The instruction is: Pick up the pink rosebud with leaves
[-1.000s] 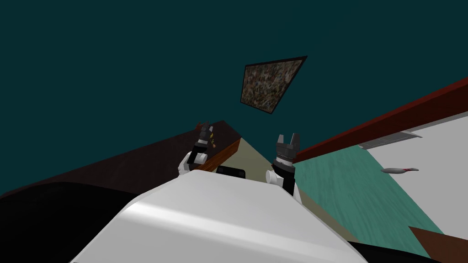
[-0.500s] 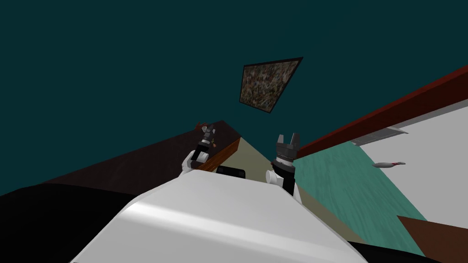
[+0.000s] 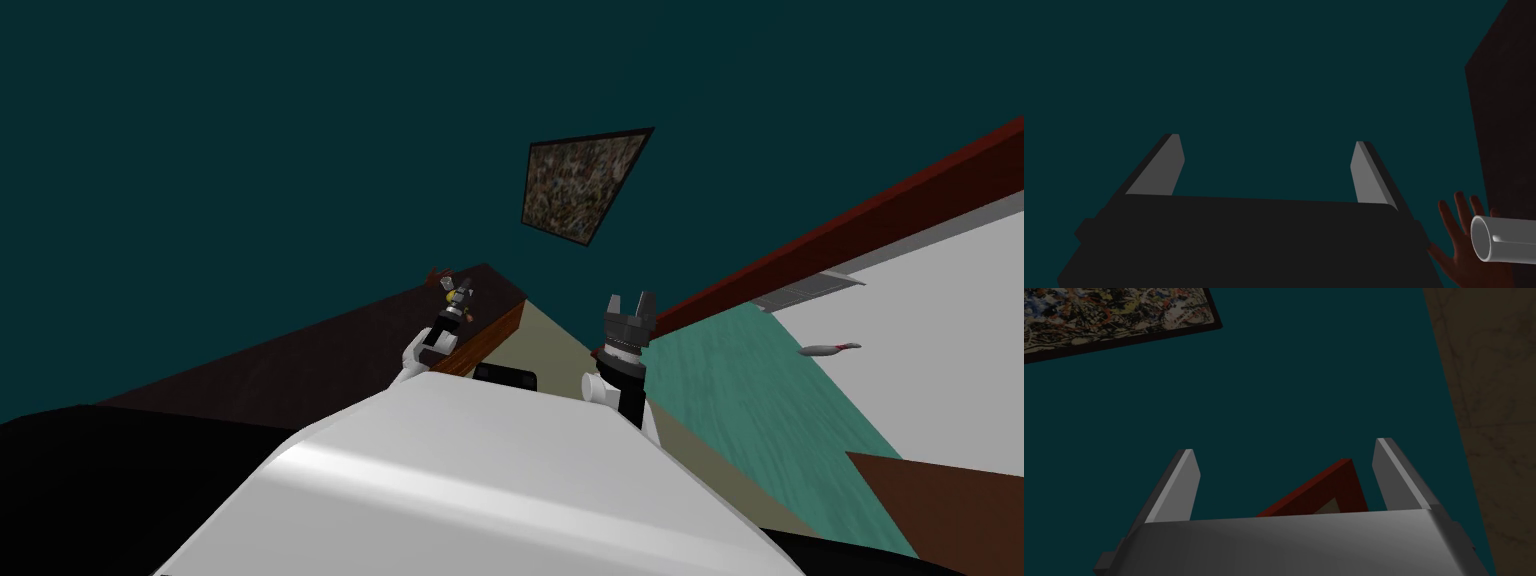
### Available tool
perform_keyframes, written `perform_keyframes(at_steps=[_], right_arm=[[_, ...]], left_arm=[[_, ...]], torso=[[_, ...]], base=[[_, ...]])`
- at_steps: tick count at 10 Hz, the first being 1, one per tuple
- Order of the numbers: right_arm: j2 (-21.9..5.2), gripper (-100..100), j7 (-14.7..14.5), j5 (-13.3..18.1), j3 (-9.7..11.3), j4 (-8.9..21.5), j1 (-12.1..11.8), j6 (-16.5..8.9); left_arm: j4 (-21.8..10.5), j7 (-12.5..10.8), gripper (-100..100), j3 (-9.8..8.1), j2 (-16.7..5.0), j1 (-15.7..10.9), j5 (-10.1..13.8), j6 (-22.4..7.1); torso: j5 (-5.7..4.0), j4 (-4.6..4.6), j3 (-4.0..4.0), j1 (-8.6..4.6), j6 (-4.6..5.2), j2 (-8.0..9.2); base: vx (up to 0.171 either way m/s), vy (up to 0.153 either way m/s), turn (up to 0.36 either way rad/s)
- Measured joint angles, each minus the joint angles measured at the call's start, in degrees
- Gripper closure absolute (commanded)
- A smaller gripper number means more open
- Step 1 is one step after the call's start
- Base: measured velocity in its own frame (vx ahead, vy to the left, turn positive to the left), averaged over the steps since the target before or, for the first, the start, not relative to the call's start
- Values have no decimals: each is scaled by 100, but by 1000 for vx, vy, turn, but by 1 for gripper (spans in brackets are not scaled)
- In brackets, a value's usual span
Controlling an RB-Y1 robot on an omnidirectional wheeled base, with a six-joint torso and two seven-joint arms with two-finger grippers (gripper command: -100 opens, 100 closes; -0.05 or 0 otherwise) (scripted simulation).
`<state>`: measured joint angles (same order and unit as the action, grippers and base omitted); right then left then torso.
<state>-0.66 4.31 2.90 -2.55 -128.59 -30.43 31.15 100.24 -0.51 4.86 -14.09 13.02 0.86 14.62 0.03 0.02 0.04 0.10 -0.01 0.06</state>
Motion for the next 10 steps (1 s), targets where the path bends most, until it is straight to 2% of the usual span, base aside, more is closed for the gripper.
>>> perform_keyframes(at_steps=[3,10], right_arm=[[0,0,0,0,0,0,0,0],[0,0,0,0,0,0,0,0]], left_arm=[[-489,-5,-100,22,-98,-199,4,-122],[-1678,-10,-100,150,-420,-713,-4,-737]], torso=[[-1,-1,-2,-1,-1,-4],[0,-1,-2,-1,1,-4]], base=[[-22,22,-68],[-22,21,-64]])
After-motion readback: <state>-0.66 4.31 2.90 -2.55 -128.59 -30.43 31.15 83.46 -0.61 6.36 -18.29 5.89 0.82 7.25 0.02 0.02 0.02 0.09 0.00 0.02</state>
